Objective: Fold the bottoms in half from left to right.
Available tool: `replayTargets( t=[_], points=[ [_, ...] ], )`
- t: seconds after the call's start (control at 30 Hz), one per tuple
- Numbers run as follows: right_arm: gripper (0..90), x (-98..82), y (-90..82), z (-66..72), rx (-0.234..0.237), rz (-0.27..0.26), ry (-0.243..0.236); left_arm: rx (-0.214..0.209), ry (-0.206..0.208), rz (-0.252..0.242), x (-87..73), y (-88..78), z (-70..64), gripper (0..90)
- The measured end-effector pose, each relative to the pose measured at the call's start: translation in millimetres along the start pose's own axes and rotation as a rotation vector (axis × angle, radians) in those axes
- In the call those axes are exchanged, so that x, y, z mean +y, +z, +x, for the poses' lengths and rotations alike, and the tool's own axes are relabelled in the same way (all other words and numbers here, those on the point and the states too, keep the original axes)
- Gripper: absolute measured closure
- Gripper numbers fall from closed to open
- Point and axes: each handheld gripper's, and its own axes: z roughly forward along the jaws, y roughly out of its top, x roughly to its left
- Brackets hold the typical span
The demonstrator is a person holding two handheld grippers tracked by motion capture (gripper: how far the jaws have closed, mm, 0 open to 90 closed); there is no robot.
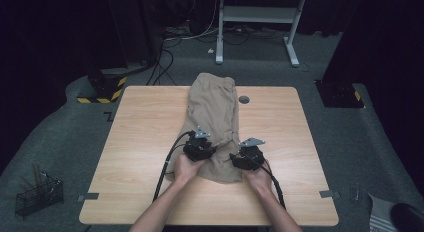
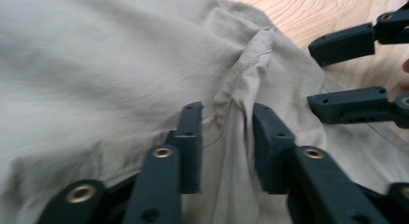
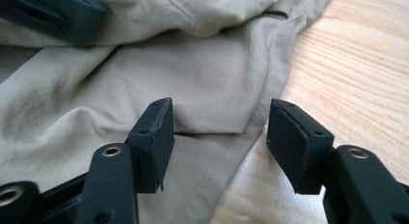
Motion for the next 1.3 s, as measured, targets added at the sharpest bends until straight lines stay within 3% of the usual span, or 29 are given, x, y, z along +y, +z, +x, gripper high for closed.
replayTargets(
  t=[0.17, 0.33, 0.63, 0.8, 1.0, 1.17, 1.3],
  points=[
    [48.6, -2.3, -12.5, 0.1, 0.024, -0.037, 0.017, 0.008, 0.001, -0.046, -6.2, -31.1, -0.2, 53.8],
    [51.1, 9.2, -25.0, 9.9, 0.078, -0.079, -0.012, 0.018, -0.015, -0.071, -18.8, -56.2, 1.6, 47.7],
    [50.6, 36.5, -19.5, 35.3, 0.159, -0.11, -0.054, 0.079, -0.043, -0.038, -44.5, -68.6, 6.9, 35.3],
    [47.6, 49.0, -5.3, 47.1, 0.179, -0.071, -0.087, 0.139, -0.053, -0.011, -53.5, -70.5, 7.5, 25.3],
    [48.8, 49.1, 16.2, 52.7, 0.169, 0.003, -0.113, 0.195, -0.085, 0.011, -63.6, -73.0, 12.3, 17.3],
    [68.1, 42.0, 28.8, 50.3, 0.178, 0.074, -0.133, 0.24, -0.09, 0.034, -69.9, -71.7, 14.8, 16.2],
    [87.4, 38.7, 26.1, 45.8, 0.183, 0.071, -0.155, 0.255, -0.097, 0.065, -75.7, -66.3, 18.0, 15.5]
  ],
)
